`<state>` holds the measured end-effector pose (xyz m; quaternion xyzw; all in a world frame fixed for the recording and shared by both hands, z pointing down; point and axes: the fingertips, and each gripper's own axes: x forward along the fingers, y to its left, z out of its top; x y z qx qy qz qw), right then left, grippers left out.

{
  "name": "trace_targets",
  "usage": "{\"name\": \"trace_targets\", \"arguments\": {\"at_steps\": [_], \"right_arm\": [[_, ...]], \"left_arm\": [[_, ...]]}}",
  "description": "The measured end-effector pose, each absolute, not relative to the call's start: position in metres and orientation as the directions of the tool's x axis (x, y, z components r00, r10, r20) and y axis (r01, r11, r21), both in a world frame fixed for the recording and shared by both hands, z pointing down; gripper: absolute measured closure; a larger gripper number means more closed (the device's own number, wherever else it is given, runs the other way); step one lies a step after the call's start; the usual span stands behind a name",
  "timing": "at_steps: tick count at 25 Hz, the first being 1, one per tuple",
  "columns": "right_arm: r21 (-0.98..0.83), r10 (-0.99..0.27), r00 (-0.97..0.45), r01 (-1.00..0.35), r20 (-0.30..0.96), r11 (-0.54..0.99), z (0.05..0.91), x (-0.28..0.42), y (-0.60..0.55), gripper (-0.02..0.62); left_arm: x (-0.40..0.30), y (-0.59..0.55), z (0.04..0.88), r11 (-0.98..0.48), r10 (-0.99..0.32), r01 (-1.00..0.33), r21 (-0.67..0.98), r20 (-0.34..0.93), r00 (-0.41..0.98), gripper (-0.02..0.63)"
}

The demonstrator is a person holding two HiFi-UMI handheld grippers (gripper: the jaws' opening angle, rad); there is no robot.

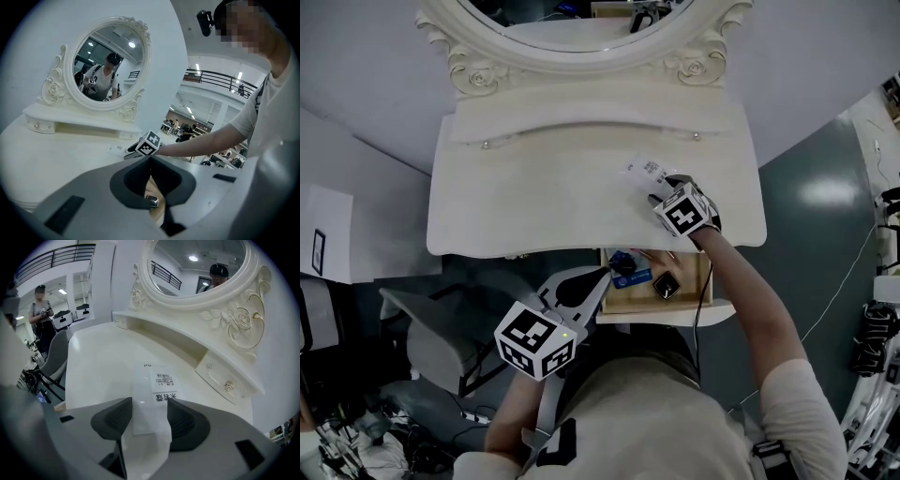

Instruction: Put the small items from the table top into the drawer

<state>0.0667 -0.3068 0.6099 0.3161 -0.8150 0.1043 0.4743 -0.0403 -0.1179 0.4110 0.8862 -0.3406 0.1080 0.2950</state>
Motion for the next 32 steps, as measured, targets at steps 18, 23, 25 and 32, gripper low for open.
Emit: {"name": "trace_targets", "arguments": {"at_steps": [18, 23, 25, 32], "right_arm": [[-0.071, -0.362, -0.455, -0.696, 0.814, 0.714, 0.619, 0.072, -0.306, 0.371], [-0.08, -0.308, -0.451, -0.66, 0.838, 0.747, 0.618, 0.072, -0.3, 0.371], [-0.088, -0.264, -0.454, -0.618, 0.851, 0.781, 0.619, 0.071, -0.294, 0.371], [-0.144, -0.215, -0.483, -0.602, 0.849, 0.785, 0.616, 0.069, -0.285, 0.371]], "left_arm": [[-0.043, -0.114, 0.417, -0.59, -0.532, -0.664, 0.46, 0.397, 0.748, 0.549], [-0.043, -0.114, 0.415, -0.592, -0.535, -0.664, 0.457, 0.393, 0.748, 0.549], [-0.043, -0.114, 0.414, -0.595, -0.535, -0.665, 0.452, 0.395, 0.747, 0.549], [-0.041, -0.113, 0.415, -0.595, -0.533, -0.665, 0.451, 0.398, 0.746, 0.549]]}}
